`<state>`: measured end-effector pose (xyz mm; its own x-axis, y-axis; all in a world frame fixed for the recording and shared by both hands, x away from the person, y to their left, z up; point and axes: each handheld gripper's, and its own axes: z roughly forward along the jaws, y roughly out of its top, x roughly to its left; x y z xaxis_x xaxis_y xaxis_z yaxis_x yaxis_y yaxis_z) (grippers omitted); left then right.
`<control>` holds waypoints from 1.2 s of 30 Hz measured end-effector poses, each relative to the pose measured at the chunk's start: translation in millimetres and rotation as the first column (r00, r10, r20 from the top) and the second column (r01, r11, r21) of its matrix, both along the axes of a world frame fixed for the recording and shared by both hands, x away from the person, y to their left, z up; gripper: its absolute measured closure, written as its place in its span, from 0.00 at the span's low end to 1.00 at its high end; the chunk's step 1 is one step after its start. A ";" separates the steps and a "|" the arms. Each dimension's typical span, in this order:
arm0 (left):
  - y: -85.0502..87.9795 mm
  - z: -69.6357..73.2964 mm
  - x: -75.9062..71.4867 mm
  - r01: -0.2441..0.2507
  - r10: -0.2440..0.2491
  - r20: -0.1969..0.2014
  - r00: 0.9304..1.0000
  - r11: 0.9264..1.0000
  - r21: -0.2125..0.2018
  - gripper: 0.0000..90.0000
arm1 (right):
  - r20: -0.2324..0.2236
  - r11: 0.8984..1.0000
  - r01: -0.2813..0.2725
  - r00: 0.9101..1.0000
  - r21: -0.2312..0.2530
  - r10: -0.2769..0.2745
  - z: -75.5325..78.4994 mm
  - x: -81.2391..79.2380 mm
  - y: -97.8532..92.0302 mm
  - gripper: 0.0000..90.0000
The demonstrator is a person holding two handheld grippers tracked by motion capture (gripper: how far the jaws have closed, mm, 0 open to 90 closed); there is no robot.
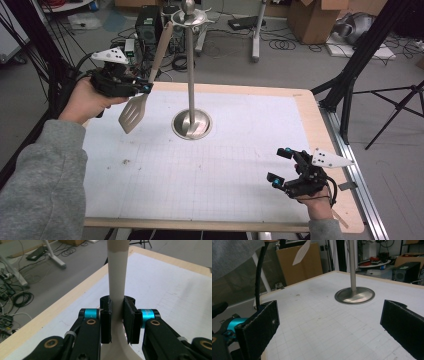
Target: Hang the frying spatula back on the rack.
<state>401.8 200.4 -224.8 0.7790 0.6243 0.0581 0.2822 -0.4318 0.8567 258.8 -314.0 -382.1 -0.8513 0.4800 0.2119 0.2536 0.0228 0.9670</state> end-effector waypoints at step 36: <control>-26.1 -13.4 11.5 0.007 -0.007 -0.014 1.000 1.000 0.007 0.84 | 0.013 1.000 0.021 1.000 0.000 -0.021 1.8 -5.8 -3.2 0.01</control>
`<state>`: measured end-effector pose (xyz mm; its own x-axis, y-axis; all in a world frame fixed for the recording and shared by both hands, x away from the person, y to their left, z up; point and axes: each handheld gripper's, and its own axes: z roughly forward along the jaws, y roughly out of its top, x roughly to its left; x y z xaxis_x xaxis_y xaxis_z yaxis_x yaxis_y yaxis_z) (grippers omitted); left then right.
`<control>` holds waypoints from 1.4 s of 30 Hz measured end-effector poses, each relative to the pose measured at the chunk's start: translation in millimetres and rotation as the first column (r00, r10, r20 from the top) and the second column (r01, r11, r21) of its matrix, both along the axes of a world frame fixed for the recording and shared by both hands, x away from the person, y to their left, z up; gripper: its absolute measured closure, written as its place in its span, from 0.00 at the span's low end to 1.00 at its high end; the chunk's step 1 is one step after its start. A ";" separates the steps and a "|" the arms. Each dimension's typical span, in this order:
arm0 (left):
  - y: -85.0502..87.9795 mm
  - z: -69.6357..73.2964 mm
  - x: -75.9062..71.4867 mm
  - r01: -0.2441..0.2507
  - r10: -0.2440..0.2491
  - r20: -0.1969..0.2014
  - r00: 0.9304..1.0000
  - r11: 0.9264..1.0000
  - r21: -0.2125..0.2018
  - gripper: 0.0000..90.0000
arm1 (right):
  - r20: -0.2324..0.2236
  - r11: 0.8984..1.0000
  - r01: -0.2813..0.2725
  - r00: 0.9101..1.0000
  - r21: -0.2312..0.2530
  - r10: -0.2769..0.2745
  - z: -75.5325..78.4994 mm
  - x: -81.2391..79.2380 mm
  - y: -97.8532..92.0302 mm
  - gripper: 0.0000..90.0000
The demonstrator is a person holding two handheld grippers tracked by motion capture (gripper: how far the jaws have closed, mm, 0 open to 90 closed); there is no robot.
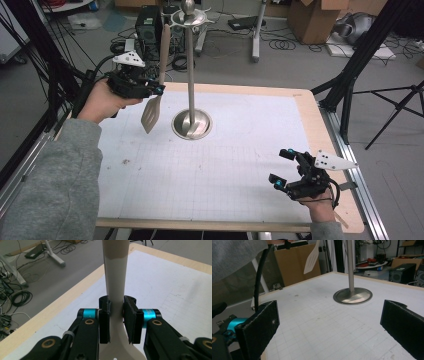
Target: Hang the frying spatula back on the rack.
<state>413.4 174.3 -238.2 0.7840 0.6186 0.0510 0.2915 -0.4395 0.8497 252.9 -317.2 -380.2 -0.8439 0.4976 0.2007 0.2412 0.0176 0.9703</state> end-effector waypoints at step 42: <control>0.2 -3.4 -17.9 0.138 -0.137 0.017 0.990 0.984 -0.110 0.22 | -0.005 1.000 -0.012 1.000 -0.007 0.011 -2.0 -0.2 -0.2 0.01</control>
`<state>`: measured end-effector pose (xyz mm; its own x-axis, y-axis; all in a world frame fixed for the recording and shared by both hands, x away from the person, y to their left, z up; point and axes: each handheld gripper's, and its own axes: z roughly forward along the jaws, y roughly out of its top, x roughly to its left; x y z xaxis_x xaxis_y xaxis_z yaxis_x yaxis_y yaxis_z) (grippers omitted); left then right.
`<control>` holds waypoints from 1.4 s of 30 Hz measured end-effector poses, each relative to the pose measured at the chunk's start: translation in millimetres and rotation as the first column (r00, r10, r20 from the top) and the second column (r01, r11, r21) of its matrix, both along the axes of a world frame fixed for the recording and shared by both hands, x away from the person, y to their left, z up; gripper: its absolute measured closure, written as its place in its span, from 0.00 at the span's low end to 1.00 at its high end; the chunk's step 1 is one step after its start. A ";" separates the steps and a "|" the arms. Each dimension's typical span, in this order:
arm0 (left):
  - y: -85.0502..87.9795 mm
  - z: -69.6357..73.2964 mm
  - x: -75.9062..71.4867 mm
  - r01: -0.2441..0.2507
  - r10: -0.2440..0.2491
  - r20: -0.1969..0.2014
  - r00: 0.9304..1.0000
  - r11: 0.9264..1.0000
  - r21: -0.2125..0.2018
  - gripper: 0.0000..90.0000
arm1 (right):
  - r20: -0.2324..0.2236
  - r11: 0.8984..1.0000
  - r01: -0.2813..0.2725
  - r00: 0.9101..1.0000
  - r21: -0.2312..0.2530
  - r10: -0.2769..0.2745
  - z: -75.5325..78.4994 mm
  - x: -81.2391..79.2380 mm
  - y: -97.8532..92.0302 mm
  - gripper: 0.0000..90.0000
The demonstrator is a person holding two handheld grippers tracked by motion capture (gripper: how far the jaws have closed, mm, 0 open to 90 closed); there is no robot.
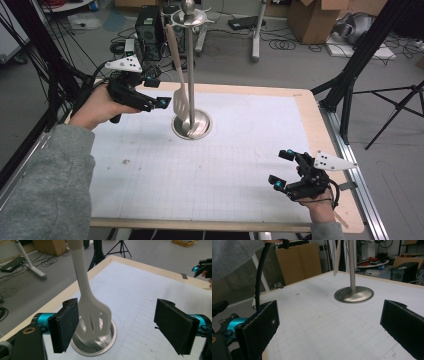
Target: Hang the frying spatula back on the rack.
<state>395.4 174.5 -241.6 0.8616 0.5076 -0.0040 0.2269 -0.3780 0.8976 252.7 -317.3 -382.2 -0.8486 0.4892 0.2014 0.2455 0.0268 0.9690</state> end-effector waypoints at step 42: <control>53.6 -52.4 -70.5 0.082 -0.074 0.075 0.994 0.990 -0.116 0.20 | -0.008 1.000 -0.023 1.000 -0.021 0.023 -1.7 3.1 13.1 0.01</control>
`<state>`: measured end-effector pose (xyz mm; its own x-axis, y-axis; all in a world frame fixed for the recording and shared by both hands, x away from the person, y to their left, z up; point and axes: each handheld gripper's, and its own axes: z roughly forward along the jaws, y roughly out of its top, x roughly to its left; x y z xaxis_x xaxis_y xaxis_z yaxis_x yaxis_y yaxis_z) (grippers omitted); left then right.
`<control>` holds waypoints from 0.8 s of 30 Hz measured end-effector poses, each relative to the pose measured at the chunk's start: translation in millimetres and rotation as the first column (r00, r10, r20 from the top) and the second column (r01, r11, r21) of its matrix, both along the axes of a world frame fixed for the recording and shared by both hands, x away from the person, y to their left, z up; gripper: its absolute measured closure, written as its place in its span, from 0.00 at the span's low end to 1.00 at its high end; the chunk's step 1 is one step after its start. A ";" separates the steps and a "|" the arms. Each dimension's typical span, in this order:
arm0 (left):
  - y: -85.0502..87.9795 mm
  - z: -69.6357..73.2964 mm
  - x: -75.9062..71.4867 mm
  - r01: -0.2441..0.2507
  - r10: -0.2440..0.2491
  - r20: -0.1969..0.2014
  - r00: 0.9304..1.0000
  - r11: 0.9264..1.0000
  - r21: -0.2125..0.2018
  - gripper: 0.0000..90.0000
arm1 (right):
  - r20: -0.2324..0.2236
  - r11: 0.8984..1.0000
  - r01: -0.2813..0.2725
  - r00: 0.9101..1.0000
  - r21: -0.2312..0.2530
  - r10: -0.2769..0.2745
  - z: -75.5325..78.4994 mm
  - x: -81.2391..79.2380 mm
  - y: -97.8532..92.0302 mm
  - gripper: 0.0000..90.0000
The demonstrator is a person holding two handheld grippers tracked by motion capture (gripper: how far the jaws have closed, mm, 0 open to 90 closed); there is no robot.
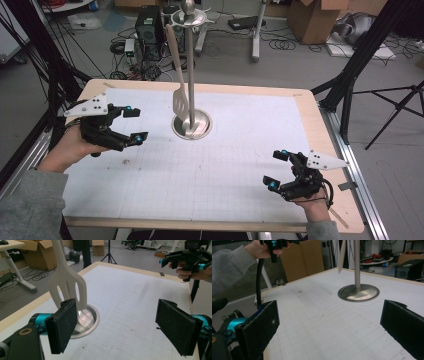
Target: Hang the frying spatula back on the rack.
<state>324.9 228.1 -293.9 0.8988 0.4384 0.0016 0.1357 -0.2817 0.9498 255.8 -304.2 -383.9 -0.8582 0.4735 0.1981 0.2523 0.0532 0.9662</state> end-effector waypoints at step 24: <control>26.5 -18.2 -35.8 -0.108 0.108 -0.003 0.994 0.993 -0.057 0.19 | 0.017 1.000 0.003 1.000 0.010 -0.003 2.7 2.4 1.0 0.01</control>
